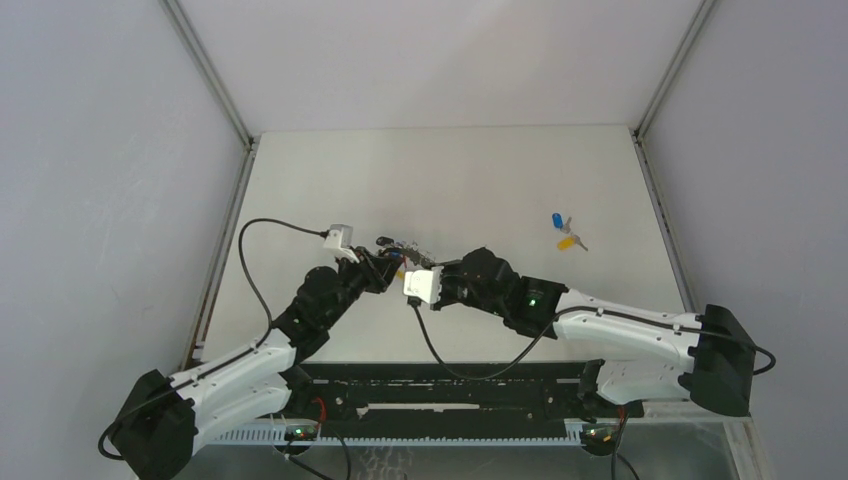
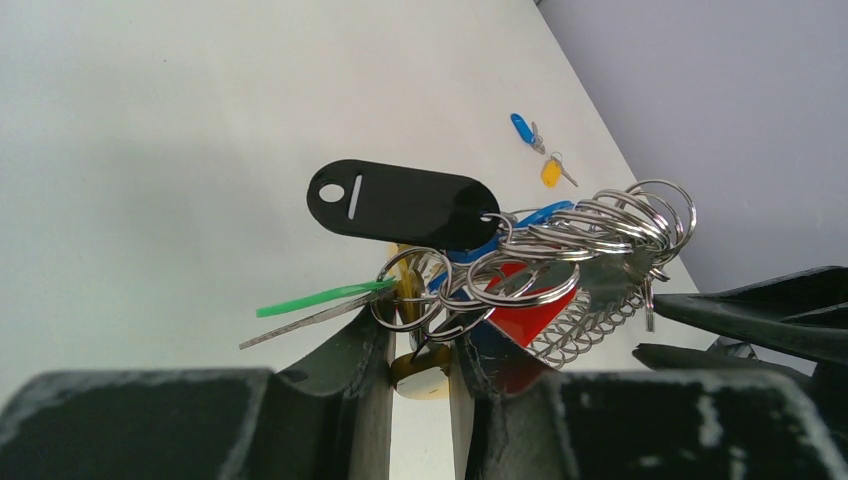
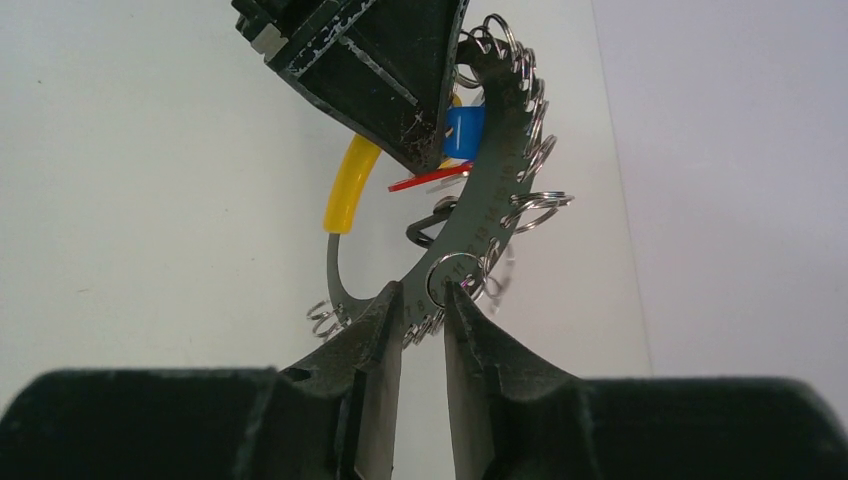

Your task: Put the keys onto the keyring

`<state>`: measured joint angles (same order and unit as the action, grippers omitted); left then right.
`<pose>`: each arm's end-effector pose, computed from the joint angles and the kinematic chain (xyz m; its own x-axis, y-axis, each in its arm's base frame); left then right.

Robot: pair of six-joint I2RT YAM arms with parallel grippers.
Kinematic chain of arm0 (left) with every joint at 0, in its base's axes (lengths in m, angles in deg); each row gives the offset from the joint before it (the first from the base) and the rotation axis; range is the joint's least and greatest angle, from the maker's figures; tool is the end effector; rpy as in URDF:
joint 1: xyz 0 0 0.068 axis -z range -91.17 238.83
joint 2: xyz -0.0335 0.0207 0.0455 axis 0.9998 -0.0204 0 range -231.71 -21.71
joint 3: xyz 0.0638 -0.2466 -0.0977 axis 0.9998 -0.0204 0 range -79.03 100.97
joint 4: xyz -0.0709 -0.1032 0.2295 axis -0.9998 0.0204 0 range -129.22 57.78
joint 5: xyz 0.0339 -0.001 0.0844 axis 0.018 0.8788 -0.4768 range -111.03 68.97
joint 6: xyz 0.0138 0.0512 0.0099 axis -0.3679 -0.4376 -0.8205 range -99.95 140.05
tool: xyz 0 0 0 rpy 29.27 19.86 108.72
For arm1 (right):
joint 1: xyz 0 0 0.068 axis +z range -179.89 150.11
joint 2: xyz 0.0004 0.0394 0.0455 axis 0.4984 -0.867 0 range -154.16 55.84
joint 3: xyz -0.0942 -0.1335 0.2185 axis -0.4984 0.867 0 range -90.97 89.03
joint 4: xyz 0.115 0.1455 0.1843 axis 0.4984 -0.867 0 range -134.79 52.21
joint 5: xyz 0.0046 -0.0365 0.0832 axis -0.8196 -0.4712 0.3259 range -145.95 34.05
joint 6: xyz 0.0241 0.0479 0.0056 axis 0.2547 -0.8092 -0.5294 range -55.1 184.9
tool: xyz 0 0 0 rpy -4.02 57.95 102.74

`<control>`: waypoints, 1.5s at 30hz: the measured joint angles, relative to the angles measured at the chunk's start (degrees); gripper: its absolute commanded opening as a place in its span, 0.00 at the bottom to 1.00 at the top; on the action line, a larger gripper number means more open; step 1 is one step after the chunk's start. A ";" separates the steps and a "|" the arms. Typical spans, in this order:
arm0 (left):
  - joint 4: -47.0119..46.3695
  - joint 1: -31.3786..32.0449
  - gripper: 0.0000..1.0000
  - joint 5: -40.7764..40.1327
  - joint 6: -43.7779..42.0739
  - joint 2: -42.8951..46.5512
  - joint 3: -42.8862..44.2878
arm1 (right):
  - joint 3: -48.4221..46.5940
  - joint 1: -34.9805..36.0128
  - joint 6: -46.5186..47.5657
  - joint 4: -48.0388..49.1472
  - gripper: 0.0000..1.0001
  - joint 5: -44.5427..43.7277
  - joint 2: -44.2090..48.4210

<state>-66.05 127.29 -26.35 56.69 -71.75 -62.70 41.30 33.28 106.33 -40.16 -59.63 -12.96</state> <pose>0.1557 -0.1195 0.2167 -0.4018 -0.4397 -0.8032 0.3832 0.7159 -0.5836 0.1262 0.2447 0.2840 0.4370 -0.5990 -0.6710 -0.7666 0.1421 -0.6262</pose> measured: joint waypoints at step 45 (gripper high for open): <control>-0.90 -0.35 0.00 1.25 2.82 -5.92 0.00 | 3.21 -3.65 -5.73 5.92 0.06 -2.40 -2.86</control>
<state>-66.95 126.94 -25.11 59.51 -77.68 -62.70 44.52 29.63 100.60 -34.24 -62.03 -15.82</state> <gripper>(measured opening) 0.025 0.022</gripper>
